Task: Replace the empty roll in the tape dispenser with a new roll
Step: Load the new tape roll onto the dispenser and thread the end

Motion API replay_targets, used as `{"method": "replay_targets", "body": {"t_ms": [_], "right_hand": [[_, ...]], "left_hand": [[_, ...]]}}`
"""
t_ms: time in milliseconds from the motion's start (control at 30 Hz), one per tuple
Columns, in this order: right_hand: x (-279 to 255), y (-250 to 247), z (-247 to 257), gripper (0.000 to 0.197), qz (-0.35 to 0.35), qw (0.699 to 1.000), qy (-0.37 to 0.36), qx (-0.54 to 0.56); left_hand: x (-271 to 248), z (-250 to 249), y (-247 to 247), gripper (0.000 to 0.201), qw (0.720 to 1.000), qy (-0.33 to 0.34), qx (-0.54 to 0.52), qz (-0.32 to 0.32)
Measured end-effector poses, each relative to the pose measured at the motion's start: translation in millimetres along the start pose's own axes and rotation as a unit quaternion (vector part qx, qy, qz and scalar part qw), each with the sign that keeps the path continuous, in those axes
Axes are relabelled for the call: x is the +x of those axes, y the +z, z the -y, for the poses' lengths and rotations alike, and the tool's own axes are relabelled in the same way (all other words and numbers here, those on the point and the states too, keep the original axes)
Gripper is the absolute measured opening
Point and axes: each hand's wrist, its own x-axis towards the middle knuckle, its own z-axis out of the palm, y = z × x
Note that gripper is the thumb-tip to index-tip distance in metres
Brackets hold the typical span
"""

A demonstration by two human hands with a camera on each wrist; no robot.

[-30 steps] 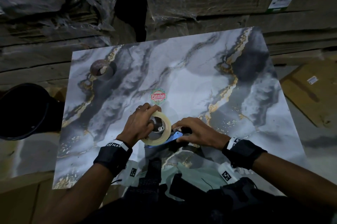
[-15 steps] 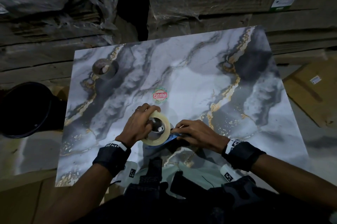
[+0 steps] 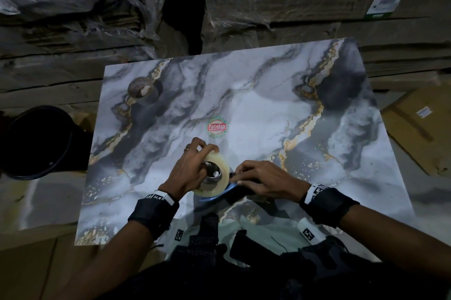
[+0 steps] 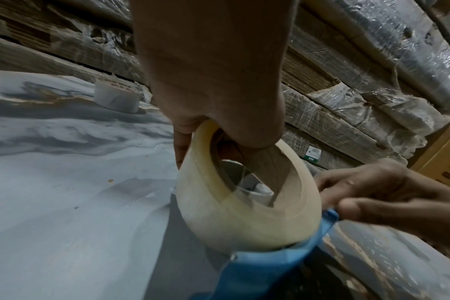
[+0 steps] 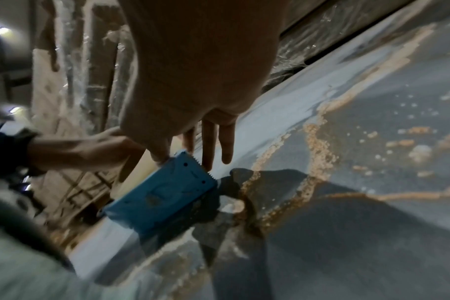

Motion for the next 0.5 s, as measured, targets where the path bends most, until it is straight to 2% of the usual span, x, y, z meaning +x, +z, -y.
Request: {"method": "replay_targets", "body": {"t_ms": [167, 267, 367, 500], "right_hand": [[6, -6, -2, 0.018, -0.045, 0.981, 0.102, 0.157], [7, -11, -2, 0.016, -0.041, 0.969, 0.151, 0.191], [12, -20, -5, 0.012, -0.029, 0.968, 0.149, 0.201], [23, -29, -14, 0.014, 0.035, 0.976, 0.112, 0.181]], "left_hand": [[-7, -3, 9, 0.07, 0.999, -0.01, -0.008, -0.04], [-9, -7, 10, 0.072, 0.999, -0.019, 0.012, -0.043], [-7, -8, 12, 0.071, 0.998, -0.028, 0.026, -0.041], [-9, -9, 13, 0.07, 0.998, -0.031, 0.024, -0.045]]}}
